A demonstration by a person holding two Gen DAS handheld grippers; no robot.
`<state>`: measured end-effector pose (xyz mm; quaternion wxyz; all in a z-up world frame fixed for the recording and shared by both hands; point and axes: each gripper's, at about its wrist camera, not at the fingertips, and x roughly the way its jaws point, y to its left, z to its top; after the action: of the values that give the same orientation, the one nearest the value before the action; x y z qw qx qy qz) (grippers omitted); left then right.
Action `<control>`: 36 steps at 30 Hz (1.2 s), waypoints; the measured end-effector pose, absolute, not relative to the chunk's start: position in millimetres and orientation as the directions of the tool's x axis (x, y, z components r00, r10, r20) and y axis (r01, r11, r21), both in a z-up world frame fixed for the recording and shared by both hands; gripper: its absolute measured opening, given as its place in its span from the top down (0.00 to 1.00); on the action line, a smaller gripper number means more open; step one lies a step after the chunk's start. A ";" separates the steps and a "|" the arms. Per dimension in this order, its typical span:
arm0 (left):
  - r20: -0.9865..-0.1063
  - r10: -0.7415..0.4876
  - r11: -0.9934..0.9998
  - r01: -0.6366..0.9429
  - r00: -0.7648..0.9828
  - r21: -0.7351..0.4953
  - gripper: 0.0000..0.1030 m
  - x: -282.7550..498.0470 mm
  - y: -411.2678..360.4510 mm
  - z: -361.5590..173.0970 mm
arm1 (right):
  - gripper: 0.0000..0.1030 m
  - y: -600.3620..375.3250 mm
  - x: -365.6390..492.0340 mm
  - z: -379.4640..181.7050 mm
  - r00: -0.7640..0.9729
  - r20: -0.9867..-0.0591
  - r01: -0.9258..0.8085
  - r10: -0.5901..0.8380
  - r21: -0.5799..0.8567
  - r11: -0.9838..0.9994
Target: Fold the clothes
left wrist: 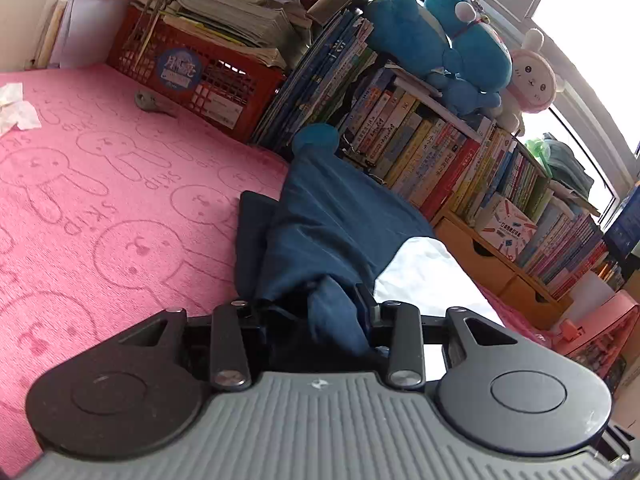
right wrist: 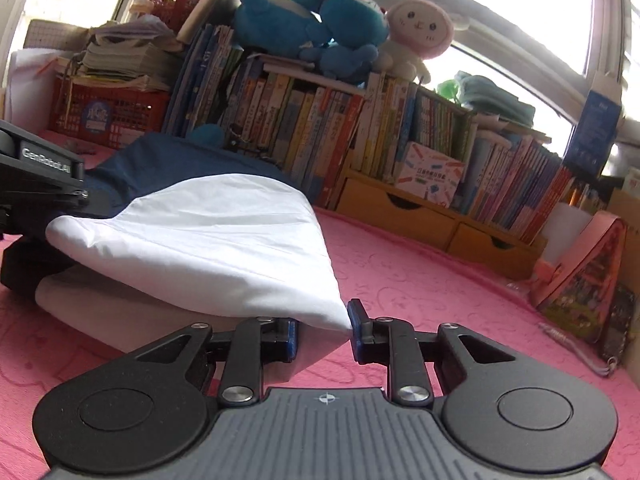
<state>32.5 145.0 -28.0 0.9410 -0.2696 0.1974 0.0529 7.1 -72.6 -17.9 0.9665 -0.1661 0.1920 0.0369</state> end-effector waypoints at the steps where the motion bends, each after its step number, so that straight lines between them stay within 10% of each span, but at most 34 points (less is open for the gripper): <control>1: -0.403 0.006 0.858 -0.212 0.915 -0.468 0.67 32.4 144.3 -29.2 | 0.75 -76.4 11.0 -19.5 0.913 -0.408 -0.144 0.018 -0.280 0.949; 4: -0.415 0.014 0.866 -0.218 0.910 -0.450 0.69 31.7 147.2 -35.2 | 0.75 -89.7 26.5 -33.4 0.842 -0.534 -0.174 0.081 -0.125 0.977; 15: -0.393 0.139 0.936 -0.250 0.909 -0.247 0.63 16.8 160.1 -26.1 | 0.59 -120.2 28.0 -43.7 0.803 -0.563 -0.161 0.195 0.110 0.981; 21: -0.316 0.364 0.931 -0.349 0.876 0.105 0.59 3.6 148.3 -16.2 | 0.59 -124.9 27.1 -43.7 0.802 -0.558 -0.160 0.215 0.147 0.976; 25: -0.316 0.270 0.963 -0.249 0.910 0.107 0.58 -18.9 147.3 -6.5 | 0.58 -127.4 20.1 -45.6 0.807 -0.543 -0.166 0.234 0.172 0.971; 36: -0.288 -0.066 0.783 0.228 0.955 0.578 0.40 -47.2 54.1 -20.0 | 0.62 -118.8 0.5 -41.8 0.846 -0.470 -0.223 0.251 0.117 0.968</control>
<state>-47.2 54.1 -20.0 0.9357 0.3196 0.1269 -0.0785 0.5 -118.8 -41.8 0.9603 0.0289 0.2485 0.1234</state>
